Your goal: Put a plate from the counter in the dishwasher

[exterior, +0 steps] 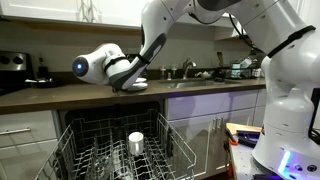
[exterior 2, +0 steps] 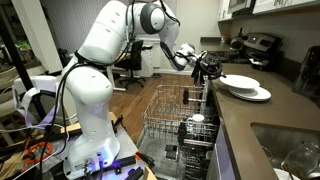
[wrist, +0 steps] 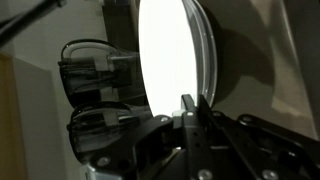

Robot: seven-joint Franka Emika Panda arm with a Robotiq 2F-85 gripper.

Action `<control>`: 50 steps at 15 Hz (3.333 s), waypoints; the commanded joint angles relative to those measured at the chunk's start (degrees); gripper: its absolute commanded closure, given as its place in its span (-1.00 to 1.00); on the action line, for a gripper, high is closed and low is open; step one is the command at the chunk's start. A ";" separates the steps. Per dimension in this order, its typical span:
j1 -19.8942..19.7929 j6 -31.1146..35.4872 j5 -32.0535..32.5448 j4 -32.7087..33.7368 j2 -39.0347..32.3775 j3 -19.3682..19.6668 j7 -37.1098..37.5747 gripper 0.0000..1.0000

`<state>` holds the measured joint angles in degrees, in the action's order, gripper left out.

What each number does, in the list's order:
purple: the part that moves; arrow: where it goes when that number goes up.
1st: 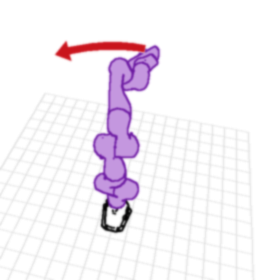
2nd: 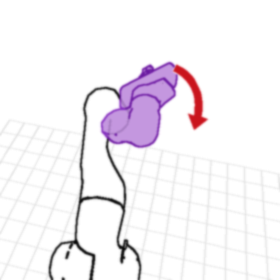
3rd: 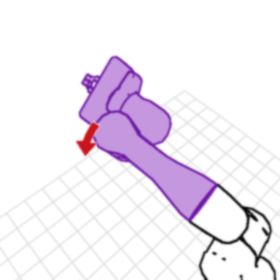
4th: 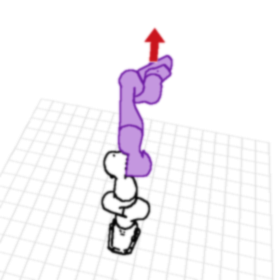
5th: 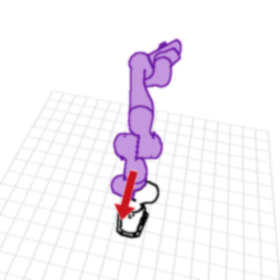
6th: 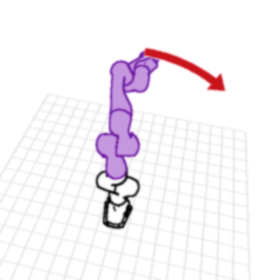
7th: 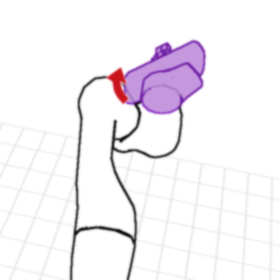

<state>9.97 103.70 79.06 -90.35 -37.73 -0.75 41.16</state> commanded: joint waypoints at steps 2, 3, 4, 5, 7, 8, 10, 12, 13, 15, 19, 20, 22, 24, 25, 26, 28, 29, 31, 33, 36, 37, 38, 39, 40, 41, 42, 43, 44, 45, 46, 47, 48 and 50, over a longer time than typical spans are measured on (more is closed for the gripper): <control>1.11 -2.30 -1.07 0.95 -1.51 -1.45 0.27 0.88; 1.39 -2.55 -1.49 0.98 -1.81 -1.79 0.33 0.88; 2.00 -3.15 -1.59 1.11 -2.23 -1.99 0.56 0.88; 2.49 -3.75 -1.32 1.09 -2.34 -2.07 0.87 0.88; 3.97 -6.03 -0.71 1.43 -2.88 -1.96 1.48 0.88; 4.88 -7.61 -0.26 1.72 -3.39 -1.82 1.97 0.88; 6.16 -10.15 -0.05 2.07 -4.12 -1.91 2.53 0.88; 7.29 -12.65 -0.31 2.16 -4.41 -2.26 3.42 0.88; 7.72 -13.65 -0.33 2.28 -4.62 -2.43 3.80 0.88; 8.73 -15.90 -0.24 2.66 -4.90 -2.84 4.15 0.88; 9.74 -16.58 -0.62 2.93 -4.11 -4.53 3.89 0.89; 9.74 -15.87 -0.85 2.86 -3.68 -5.07 3.72 0.89; 9.69 -14.89 -1.23 2.70 -2.99 -6.07 3.64 0.89; 10.10 -15.48 -1.31 2.82 -2.66 -6.59 3.78 0.89; 10.34 -15.81 -1.37 2.99 -2.59 -6.75 3.76 0.89; 10.51 -15.94 -1.43 3.09 -2.54 -6.92 3.68 0.89; 10.66 -15.63 -1.68 3.05 -2.18 -7.49 3.28 0.89; 10.65 -14.88 -0.85 2.14 -1.50 -7.58 2.97 0.89; 10.35 -13.91 -0.89 3.33 -3.66 -7.59 3.80 0.89; 10.57 -13.93 -0.87 3.34 -3.49 -7.63 3.80 0.89; 10.56 -13.93 -0.87 3.34 -3.43 -7.63 3.80 0.90; 10.87 -14.60 -1.08 3.53 -3.74 -7.57 4.14 0.90; 11.13 -15.05 -1.27 3.55 -4.04 -7.61 4.21 0.90; 11.22 -15.20 -1.62 3.59 -4.31 -7.77 4.39 0.90; 11.31 -15.02 -1.58 3.44 -4.49 -7.86 4.52 0.90; 11.49 -15.42 -1.81 3.50 -4.71 -7.94 4.83 0.90; 11.68 -15.56 -1.77 3.47 -4.86 -8.02 5.14 0.90; 11.89 -15.73 -1.68 3.34 -4.90 -8.04 5.45 0.90; 12.23 -16.04 -1.62 3.35 -5.04 -8.03 5.77 0.90; 12.54 -16.41 -1.85 3.48 -5.22 -8.12 6.02 0.90; 12.65 -16.30 -2.13 3.45 -5.21 -8.34 6.12 0.90; 12.79 -16.10 -2.56 3.42 -5.16 -8.59 6.14 0.90; 12.86 -15.75 -3.17 3.31 -4.99 -8.86 6.23 0.90; 12.71 -14.79 -5.14 3.07 -4.59 -9.59 6.58 0.91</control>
<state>22.28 89.86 76.12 -87.23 -43.36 -9.67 46.74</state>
